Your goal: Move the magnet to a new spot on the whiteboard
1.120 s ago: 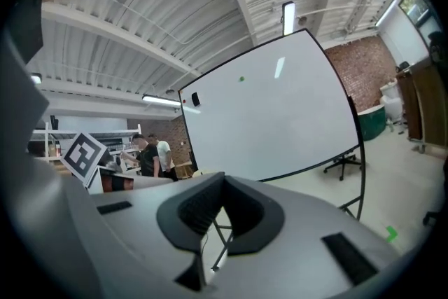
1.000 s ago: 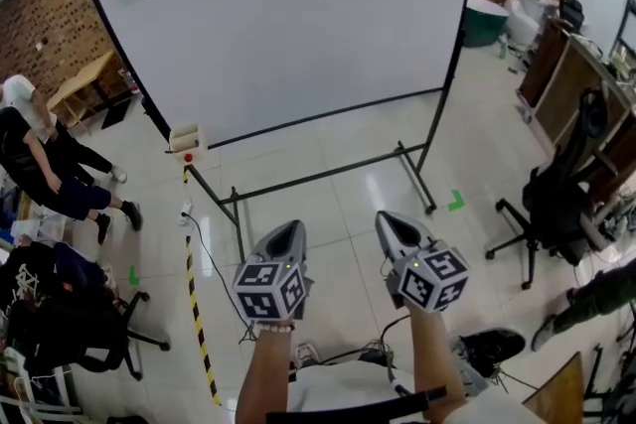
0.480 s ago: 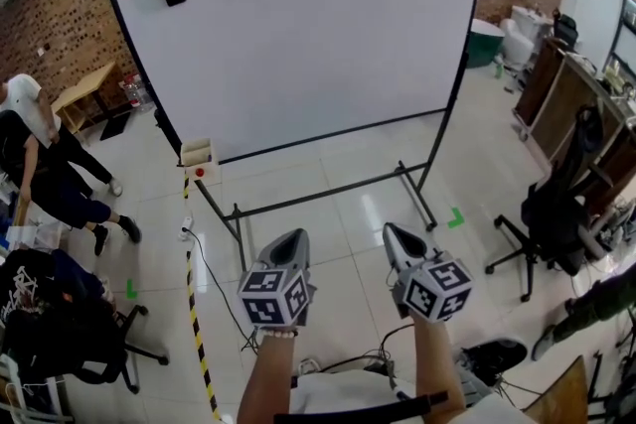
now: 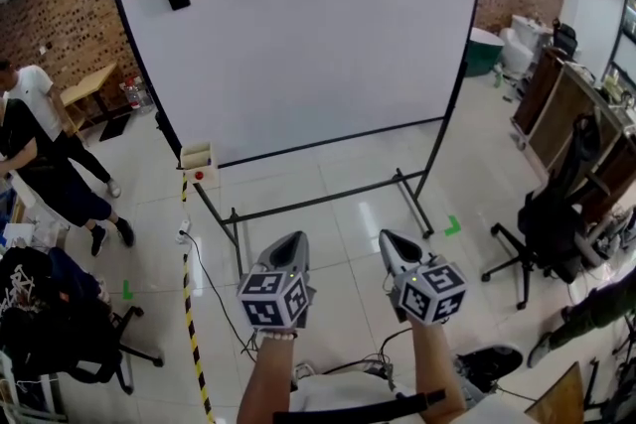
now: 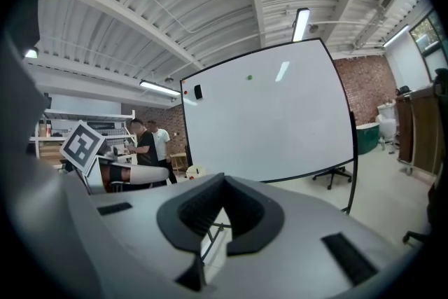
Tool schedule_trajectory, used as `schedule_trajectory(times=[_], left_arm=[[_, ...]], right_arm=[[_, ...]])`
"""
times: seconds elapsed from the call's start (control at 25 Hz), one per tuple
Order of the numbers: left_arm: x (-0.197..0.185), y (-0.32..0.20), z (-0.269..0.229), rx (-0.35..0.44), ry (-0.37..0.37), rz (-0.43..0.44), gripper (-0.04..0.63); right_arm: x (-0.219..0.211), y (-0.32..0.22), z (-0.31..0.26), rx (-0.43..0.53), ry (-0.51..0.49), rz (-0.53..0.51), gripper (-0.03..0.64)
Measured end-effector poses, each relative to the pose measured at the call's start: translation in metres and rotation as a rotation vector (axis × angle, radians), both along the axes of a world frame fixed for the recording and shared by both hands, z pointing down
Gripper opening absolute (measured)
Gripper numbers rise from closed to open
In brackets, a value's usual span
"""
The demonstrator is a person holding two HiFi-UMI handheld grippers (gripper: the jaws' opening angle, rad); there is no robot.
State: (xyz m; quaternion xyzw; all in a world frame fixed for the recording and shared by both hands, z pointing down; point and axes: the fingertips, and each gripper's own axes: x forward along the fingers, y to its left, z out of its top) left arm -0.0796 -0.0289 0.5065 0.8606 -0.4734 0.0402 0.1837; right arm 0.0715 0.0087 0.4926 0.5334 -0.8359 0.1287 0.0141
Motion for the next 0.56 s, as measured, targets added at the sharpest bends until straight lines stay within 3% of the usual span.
schedule_trajectory(times=[0.56], left_arm=[[0.006,0.010,-0.004,0.006,0.006,-0.026,0.000]], right_arm=[[0.006,0.006,-0.004,0.009,0.012,-0.027,0.002]])
